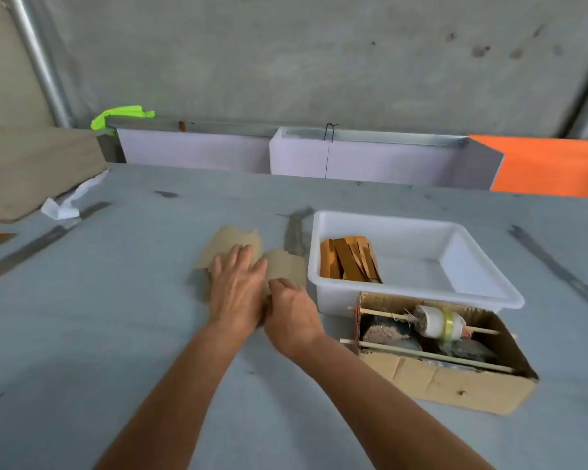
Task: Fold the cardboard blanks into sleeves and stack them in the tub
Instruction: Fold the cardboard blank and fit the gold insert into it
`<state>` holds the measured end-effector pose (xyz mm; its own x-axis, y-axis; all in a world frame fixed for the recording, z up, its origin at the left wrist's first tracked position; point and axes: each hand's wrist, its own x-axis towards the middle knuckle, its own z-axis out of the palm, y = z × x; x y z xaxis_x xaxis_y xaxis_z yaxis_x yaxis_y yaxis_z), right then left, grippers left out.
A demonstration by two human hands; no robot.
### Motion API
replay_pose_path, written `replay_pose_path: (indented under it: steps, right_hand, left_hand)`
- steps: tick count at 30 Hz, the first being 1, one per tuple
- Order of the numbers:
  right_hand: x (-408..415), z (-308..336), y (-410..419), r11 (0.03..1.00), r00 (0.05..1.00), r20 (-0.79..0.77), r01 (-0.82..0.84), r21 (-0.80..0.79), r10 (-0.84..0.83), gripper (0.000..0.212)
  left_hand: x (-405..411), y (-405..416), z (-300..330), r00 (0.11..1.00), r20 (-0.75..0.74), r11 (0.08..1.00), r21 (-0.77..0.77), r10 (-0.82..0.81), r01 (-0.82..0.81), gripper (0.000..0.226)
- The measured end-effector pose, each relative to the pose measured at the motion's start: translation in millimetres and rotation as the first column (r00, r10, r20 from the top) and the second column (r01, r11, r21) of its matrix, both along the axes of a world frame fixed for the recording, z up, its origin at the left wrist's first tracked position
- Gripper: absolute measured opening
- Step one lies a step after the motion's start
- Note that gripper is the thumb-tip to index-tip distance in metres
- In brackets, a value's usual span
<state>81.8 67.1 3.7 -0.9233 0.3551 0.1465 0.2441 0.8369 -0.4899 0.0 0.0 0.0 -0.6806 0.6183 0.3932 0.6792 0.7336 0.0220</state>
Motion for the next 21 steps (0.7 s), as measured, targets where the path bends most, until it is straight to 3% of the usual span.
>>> replay_pose_path:
  steps: [4,8,13,16,19,21]
  right_hand:
    - [-26.6,-13.8,9.9,0.97,0.988,0.149,-0.004,0.243,-0.034,0.048]
    - [-42.7,-27.1,17.8,0.957,0.957,0.263,0.045,0.286,-0.124,0.07]
    - [-46.9,-32.8,16.8,0.857,0.96,0.24,0.002,0.516,-0.147,0.043]
    - [-44.1,-34.7,18.5,0.834,0.972,0.209,-0.026,0.551,-0.107,0.03]
    - [-40.5,-30.6,18.8,0.819,0.976,0.207,-0.063,0.57,-0.069,0.026]
    - [-38.9,-27.7,18.2,0.826,0.979,0.2,-0.094,0.556,-0.023,0.021]
  left_hand:
    - [-7.7,7.2,-11.4,1.0,-0.027,1.0,0.007,-0.002,0.002,0.032]
    - [-5.6,12.2,-12.2,0.996,-0.074,0.995,0.083,-0.049,0.055,0.022]
    - [-3.7,12.2,-8.4,0.985,-0.152,0.993,0.076,-0.08,0.092,0.015]
    - [-4.5,11.2,-8.5,0.988,-0.13,0.991,0.094,-0.081,0.094,0.038]
    - [-3.5,7.8,-9.9,0.991,-0.106,0.992,0.086,-0.085,0.095,0.025]
    - [-4.0,5.2,-9.9,0.993,-0.085,0.993,0.084,-0.08,0.088,0.029]
